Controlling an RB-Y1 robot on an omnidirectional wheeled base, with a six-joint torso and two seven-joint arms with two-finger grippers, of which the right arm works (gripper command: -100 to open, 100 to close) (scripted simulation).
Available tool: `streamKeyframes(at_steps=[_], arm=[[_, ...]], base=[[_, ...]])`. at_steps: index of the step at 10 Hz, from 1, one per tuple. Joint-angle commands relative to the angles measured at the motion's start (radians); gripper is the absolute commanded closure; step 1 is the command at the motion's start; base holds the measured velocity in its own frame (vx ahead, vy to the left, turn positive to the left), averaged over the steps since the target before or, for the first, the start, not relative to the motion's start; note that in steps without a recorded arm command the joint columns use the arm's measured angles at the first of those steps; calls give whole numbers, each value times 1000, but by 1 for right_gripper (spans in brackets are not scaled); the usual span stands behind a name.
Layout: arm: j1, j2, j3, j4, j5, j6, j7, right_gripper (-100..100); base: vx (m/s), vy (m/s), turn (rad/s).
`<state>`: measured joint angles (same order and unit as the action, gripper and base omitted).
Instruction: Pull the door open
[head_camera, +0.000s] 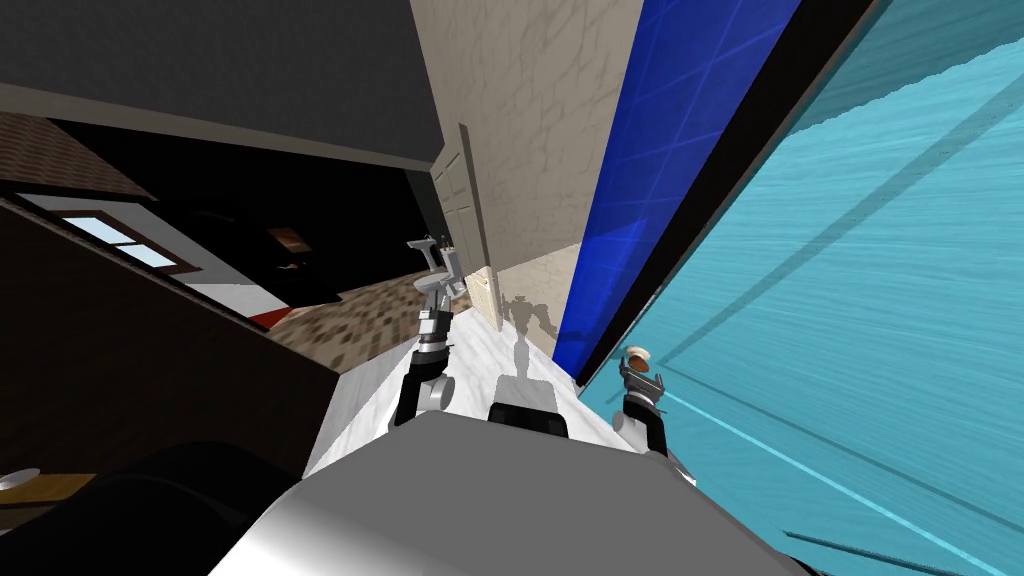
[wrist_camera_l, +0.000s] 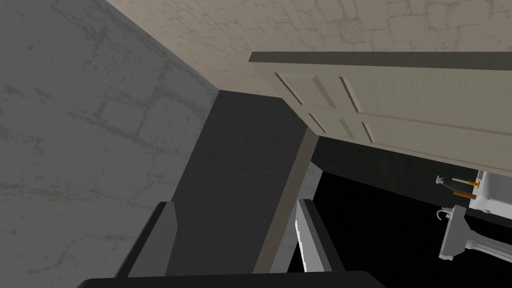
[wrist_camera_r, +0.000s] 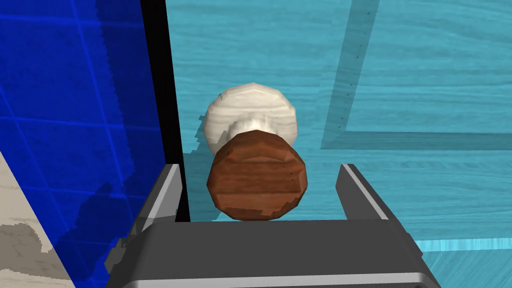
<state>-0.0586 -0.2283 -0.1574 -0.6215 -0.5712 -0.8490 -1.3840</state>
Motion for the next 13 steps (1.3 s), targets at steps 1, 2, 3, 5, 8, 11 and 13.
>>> streamKeyframes(at_steps=[1, 2, 3, 5, 8, 11, 13], arm=[[12, -27, 2, 6, -1, -1, -32, -100], [4, -17, 1, 7, -1, -1, -18, -100], [4, -17, 1, 7, -1, -1, -18, 100], [4, -17, 1, 7, -1, -1, -18, 100], [4, -17, 1, 7, -1, -1, -18, 100], [10, -26, 34, -3, 19, 6, -48, 100], [14, -33, 58, -11, 34, 9, -71, 100]], base=[[162, -11, 33], [71, -8, 8], [-7, -5, -30], [-24, -2, 10], [-7, 2, 2], [-174, -9, 78], [-235, 15, 86]])
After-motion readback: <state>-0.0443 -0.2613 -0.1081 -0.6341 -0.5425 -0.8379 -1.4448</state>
